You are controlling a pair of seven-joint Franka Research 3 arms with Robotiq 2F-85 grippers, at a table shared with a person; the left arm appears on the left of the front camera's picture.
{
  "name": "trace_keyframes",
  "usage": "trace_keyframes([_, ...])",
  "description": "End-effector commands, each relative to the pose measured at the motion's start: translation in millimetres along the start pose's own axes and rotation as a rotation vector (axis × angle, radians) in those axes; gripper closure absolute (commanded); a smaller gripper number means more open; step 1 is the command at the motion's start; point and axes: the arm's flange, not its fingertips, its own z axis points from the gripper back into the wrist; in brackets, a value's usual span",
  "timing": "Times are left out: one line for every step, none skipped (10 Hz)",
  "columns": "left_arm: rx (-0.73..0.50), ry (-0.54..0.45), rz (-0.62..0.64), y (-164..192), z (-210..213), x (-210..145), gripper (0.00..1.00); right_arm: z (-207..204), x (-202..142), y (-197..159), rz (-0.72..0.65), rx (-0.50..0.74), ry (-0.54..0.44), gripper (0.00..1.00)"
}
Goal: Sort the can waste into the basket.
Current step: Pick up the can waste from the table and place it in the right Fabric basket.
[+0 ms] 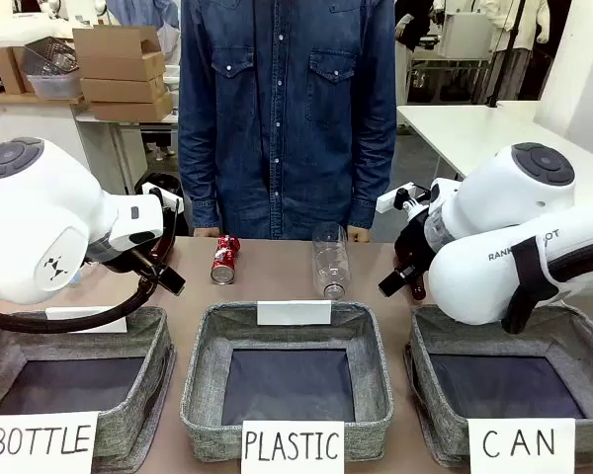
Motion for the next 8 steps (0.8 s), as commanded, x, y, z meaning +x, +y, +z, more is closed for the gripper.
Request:
trace_keyframes([0.000,0.000,0.000,0.0,0.1,0.1,0.00,0.0,0.0,0.0,0.000,0.000,0.000,0.00])
trace_keyframes([0.000,0.000,0.000,0.0,0.1,0.1,0.00,0.0,0.0,0.0,0.000,0.000,0.000,0.00])
trace_keyframes([0.000,0.000,0.000,0.0,0.1,0.1,0.00,0.0,0.0,0.0,0.000,0.000,0.000,0.00])
trace_keyframes([0.000,0.000,0.000,0.0,0.1,0.1,0.00,0.0,0.0,0.0,0.000,0.000,0.000,0.00])
trace_keyframes([0.000,0.000,0.000,0.0,0.1,0.1,0.00,0.0,0.0,0.0,0.000,0.000,0.000,0.00])
trace_keyframes([0.000,0.000,0.000,0.0,0.1,0.1,0.00,0.0,0.0,0.0,0.000,0.000,0.000,0.00])
trace_keyframes([0.000,0.000,0.000,0.0,0.1,0.1,0.00,0.0,0.0,0.0,0.000,0.000,0.000,0.00])
trace_keyframes([0.000,0.000,0.000,0.0,0.1,0.1,0.00,0.0,0.0,0.0,0.000,0.000,0.000,0.00])
